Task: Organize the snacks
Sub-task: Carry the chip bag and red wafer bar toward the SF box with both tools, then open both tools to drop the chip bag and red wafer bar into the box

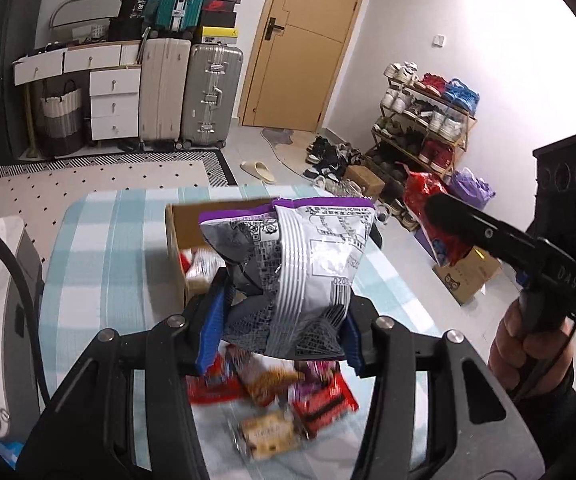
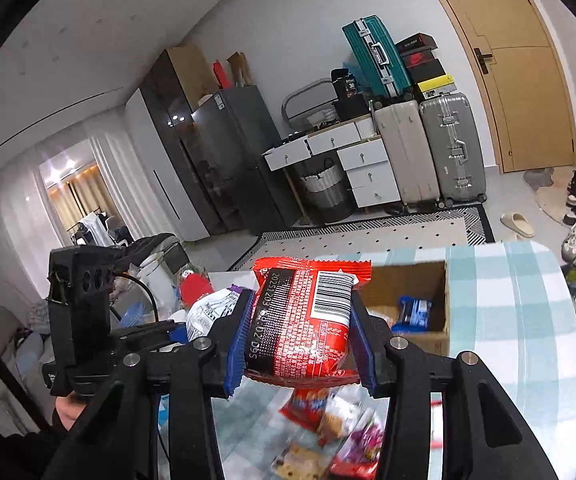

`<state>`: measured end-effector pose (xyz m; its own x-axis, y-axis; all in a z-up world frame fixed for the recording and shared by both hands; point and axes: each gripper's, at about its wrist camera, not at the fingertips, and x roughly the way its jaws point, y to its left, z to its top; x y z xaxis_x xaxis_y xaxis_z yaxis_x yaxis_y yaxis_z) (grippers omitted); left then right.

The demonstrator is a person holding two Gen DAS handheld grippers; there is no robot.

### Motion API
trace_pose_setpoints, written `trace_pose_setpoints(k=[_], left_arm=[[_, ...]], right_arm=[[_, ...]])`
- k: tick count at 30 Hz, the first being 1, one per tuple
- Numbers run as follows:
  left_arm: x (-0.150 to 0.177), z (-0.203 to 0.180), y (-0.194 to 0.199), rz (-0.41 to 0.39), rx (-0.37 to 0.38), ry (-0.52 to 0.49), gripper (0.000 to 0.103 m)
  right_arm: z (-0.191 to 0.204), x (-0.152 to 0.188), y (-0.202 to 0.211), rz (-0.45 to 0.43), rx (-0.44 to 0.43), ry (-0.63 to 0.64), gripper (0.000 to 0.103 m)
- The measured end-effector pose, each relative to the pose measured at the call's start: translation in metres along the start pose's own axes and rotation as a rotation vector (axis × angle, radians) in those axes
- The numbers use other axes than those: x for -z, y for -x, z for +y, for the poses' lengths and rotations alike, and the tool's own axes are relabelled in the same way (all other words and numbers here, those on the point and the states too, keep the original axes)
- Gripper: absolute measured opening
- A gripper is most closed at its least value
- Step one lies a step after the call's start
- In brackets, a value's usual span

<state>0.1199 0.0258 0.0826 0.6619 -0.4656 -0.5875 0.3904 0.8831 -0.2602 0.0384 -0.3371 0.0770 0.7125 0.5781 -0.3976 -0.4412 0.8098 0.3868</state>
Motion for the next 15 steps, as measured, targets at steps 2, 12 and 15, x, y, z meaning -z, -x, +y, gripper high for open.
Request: trace_pose_setpoints(k=[2,12,15], left_arm=[[-0.016,-0.001,-0.010,0.005,-0.012,0.000,0.046],[-0.088,0.001,-0.085,0.046,-0.074,-0.009,0.046],[-0.096,0.006,-0.112,0.062,-0.105,-0.009,0.046]], right_arm=[[-0.003,-0.013,-0.006,-0.005,0.008,0.004,0.045],[-0.035,-0.065,-0.063,0.013,0.077,0.012,0.045],[-0.051,-0.066,-0.092,0.051,0.092,0.006,0.045]])
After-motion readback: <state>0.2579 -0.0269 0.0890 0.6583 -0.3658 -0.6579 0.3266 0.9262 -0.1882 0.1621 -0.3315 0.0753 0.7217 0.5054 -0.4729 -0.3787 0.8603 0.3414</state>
